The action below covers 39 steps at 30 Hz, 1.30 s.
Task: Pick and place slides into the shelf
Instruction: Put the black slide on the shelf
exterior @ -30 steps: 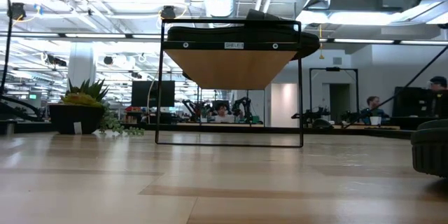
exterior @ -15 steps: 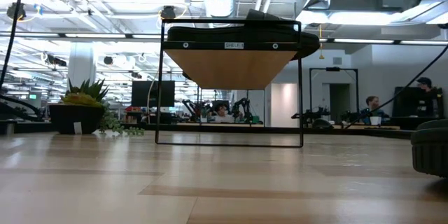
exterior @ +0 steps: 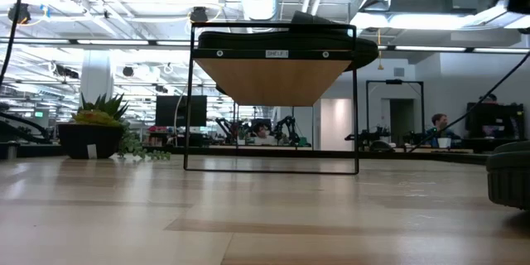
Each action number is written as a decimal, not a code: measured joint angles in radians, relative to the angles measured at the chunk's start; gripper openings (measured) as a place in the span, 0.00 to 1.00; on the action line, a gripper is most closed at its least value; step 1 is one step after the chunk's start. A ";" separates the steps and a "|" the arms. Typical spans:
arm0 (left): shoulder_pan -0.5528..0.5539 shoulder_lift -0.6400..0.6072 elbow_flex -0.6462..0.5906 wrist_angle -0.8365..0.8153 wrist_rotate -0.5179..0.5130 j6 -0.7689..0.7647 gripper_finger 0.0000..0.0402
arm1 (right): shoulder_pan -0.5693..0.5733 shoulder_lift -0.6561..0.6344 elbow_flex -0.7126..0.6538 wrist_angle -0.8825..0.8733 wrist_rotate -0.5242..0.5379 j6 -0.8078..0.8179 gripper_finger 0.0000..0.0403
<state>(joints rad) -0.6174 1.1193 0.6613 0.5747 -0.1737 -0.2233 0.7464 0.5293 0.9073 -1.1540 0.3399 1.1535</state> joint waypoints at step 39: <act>-0.004 -0.537 0.000 -0.648 0.037 0.087 0.64 | 0.062 0.928 0.000 0.162 -0.341 0.140 0.31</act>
<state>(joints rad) -0.6216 0.5827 0.6613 -0.0737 -0.1371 -0.1364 0.8084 1.4571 0.9073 -0.9923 -0.0012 1.2936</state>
